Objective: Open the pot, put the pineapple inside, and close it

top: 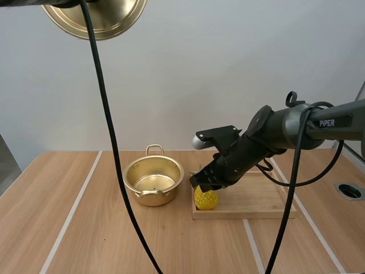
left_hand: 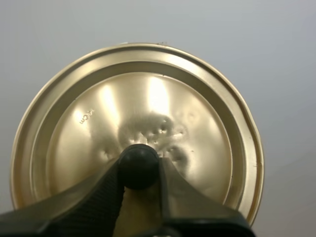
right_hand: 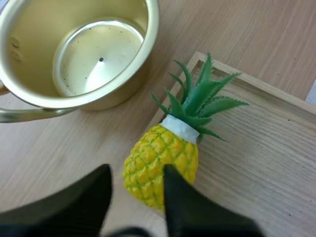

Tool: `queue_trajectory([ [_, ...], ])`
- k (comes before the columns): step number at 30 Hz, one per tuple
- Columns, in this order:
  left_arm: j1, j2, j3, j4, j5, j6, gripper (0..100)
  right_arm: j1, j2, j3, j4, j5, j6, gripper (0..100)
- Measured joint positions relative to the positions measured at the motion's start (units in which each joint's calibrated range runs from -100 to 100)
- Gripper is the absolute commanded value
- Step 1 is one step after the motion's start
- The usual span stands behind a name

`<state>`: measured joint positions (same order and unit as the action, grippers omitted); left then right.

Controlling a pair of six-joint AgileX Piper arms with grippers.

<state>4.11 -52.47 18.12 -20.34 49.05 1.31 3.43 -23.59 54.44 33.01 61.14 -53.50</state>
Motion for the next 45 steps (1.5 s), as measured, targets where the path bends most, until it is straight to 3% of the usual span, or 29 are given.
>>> queue_trajectory([
  [20,0.0,0.0,0.0,0.0,0.0,0.0,0,0.0,0.27,0.0,0.56,-3.33,0.0,100],
  [36,0.0,0.0,0.0,0.0,0.0,0.0,0,0.0,7.75,0.0,0.68,-7.39,0.0,100],
  [45,0.0,0.0,0.0,0.0,0.13,0.0,0,0.0,11.68,0.0,3.81,-9.19,-2.29,100],
])
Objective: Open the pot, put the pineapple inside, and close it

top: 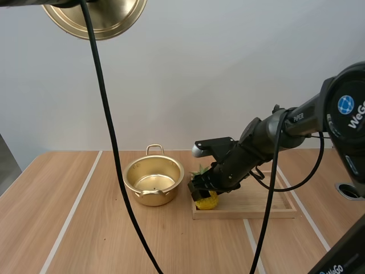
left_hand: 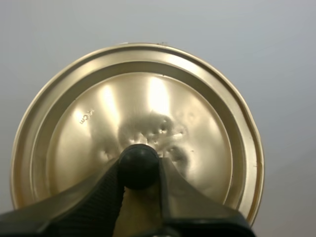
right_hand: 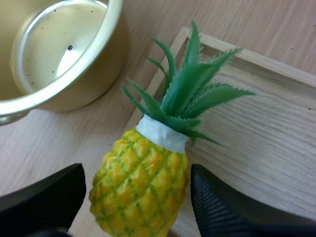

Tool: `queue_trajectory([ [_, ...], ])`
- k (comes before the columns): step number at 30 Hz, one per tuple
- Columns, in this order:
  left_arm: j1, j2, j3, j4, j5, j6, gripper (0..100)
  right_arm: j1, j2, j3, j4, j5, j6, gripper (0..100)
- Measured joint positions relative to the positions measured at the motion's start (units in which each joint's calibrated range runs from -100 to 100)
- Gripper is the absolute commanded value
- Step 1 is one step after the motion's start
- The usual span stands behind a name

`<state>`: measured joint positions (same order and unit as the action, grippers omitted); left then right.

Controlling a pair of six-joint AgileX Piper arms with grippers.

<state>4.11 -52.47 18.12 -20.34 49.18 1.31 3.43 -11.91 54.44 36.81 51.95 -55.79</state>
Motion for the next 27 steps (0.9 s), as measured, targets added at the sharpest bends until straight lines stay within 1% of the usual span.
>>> queue_trajectory([
  [16,0.0,0.0,0.0,0.0,0.0,0.0,0,0.0,5.45,0.0,2.48,-3.67,-2.85,100],
  [25,0.0,0.0,0.0,0.0,0.0,0.0,0,0.0,5.89,0.0,4.44,-8.25,-5.26,100],
  [26,0.0,0.0,0.0,0.0,0.0,0.0,0,0.0,5.89,0.0,4.53,-8.44,-5.46,98],
  [27,0.0,0.0,0.0,0.0,0.0,0.0,0,0.0,5.89,0.0,4.53,-8.44,-5.46,93],
])
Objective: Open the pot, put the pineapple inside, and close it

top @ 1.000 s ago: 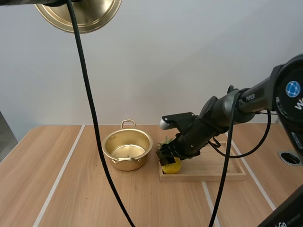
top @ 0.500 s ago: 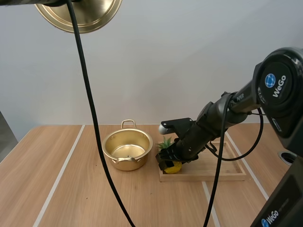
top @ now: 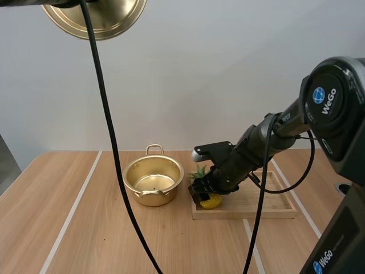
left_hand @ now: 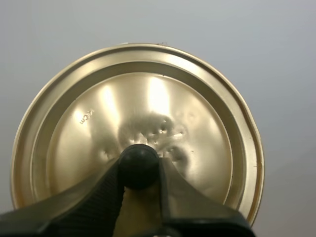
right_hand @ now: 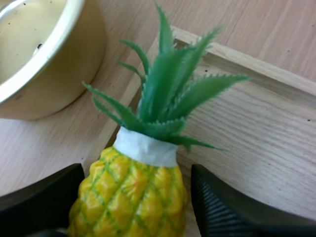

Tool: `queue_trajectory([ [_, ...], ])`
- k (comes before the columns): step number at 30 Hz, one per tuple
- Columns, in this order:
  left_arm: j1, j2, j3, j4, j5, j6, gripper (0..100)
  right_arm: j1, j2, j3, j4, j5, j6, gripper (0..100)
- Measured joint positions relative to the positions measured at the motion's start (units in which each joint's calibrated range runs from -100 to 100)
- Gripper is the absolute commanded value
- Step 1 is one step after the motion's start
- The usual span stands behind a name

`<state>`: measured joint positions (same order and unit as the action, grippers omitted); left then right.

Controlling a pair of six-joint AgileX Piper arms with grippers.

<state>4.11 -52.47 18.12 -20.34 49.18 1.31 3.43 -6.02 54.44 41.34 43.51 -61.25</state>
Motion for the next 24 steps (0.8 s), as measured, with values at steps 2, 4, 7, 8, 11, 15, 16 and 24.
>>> queue_trajectory([
  [2,0.0,0.0,0.0,0.0,0.0,0.0,0,0.0,0.11,0.0,0.0,-0.19,-0.12,71],
  [4,0.0,0.0,0.0,0.0,0.0,0.0,0,0.0,0.14,0.0,0.04,-0.36,-0.1,30],
  [7,0.0,0.0,0.0,0.0,0.0,0.0,0,0.0,0.14,0.0,0.04,-0.85,-0.1,0],
  [8,0.0,0.0,0.0,0.0,0.0,0.0,0,0.0,0.14,0.0,0.04,-0.81,-0.1,0],
  [11,0.0,0.0,0.0,0.0,0.0,0.0,0,0.0,0.14,0.0,0.04,-0.81,-0.1,0],
  [15,0.0,0.0,0.0,0.0,0.0,0.0,0,0.0,0.01,0.0,0.04,-1.3,-0.1,0],
  [16,0.0,0.0,0.0,0.0,0.0,0.0,0,0.0,-0.27,0.0,0.04,-1.72,-0.1,0],
  [24,0.0,0.0,0.0,0.0,0.0,0.0,0,0.0,-9.08,-2.98,1.47,-2.94,-0.1,0],
])
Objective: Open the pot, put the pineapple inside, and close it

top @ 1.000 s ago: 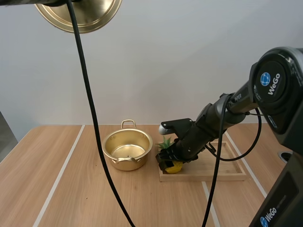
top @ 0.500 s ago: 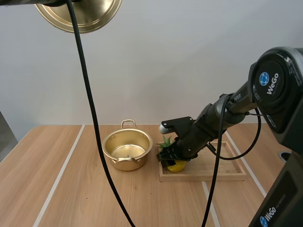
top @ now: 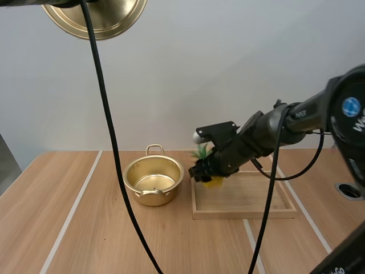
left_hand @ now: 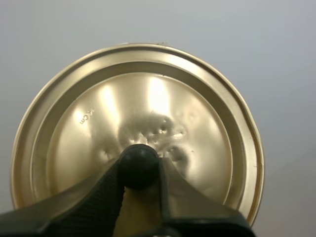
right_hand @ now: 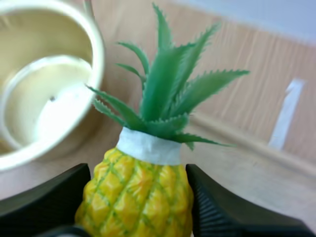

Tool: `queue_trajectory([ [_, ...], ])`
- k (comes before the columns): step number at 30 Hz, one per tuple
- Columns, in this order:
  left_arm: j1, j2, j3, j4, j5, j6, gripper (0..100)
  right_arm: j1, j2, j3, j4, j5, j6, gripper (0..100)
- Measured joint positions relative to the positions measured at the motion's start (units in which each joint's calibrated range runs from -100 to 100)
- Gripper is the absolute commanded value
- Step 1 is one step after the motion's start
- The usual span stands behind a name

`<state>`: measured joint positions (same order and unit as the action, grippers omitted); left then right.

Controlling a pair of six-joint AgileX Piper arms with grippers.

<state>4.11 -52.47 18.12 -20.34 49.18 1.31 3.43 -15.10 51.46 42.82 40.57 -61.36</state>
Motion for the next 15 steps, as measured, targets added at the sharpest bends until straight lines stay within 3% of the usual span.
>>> queue_trajectory([
  [15,0.0,0.0,0.0,0.0,0.21,0.0,0,0.0,-24.57,-3.22,0.87,-0.49,1.01,0],
])
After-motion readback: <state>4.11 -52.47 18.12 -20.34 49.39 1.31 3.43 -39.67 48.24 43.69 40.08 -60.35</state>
